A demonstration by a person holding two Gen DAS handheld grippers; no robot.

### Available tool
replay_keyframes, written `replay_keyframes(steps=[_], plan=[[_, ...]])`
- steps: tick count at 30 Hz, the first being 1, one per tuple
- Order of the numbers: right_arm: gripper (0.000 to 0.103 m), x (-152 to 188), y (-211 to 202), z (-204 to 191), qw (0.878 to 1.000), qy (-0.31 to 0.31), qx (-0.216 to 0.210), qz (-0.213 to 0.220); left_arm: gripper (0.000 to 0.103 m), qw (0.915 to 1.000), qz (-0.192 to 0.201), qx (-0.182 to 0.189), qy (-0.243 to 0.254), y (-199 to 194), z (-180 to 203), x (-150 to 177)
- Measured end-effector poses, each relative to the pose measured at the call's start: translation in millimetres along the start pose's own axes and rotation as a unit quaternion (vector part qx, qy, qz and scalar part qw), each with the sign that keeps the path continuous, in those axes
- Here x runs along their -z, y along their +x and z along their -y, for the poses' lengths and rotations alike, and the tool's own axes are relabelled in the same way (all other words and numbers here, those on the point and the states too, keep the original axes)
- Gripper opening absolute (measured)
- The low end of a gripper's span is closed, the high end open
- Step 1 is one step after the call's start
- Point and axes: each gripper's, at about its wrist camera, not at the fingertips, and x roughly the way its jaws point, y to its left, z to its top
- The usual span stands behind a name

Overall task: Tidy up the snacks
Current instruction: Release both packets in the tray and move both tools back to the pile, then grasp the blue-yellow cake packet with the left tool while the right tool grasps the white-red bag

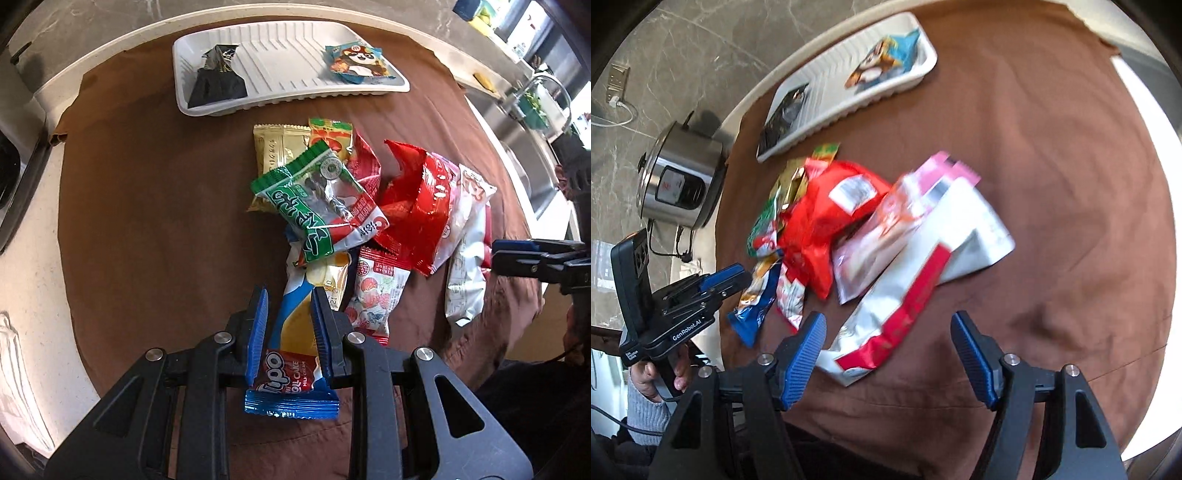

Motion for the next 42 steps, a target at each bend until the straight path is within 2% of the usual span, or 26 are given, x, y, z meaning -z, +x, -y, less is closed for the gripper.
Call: replay_keyframes(steps=[5,15,26,29,31,32,35,42], plan=[[0.073,3,15,-1,1.0,0.017,-0.003,-0.018,0.023,0.9999,-0.002,0.01,0.004,2,-2,1],[0.075,2,19,0,0.999,0.046,-0.006,-0.016,0.023,0.9982,-0.008,0.045,0.04,-3,2,1],[0.076,-2,25,-10,0.999,0.048,0.008,-0.012,0.024,0.9964,-0.018,0.033,0.076,7,9,-2],[0.076,-2,27,-13,0.999,0.045,0.01,-0.013,0.032,0.9955,-0.024,0.038,0.083,10,10,-3],[0.076,-2,27,-13,0.999,0.045,0.01,-0.013,0.05,0.9949,-0.033,0.042,0.085,15,11,-3],[0.076,-2,27,-13,0.999,0.045,0.01,-0.013,0.052,0.9942,-0.044,0.045,0.087,19,12,-2],[0.076,-2,28,-13,0.999,0.046,0.009,-0.012,0.052,0.9943,-0.044,0.028,0.093,26,15,0],[0.078,-3,28,-13,0.999,0.047,0.005,-0.012,0.052,0.9945,-0.045,0.047,0.082,30,9,-2]])
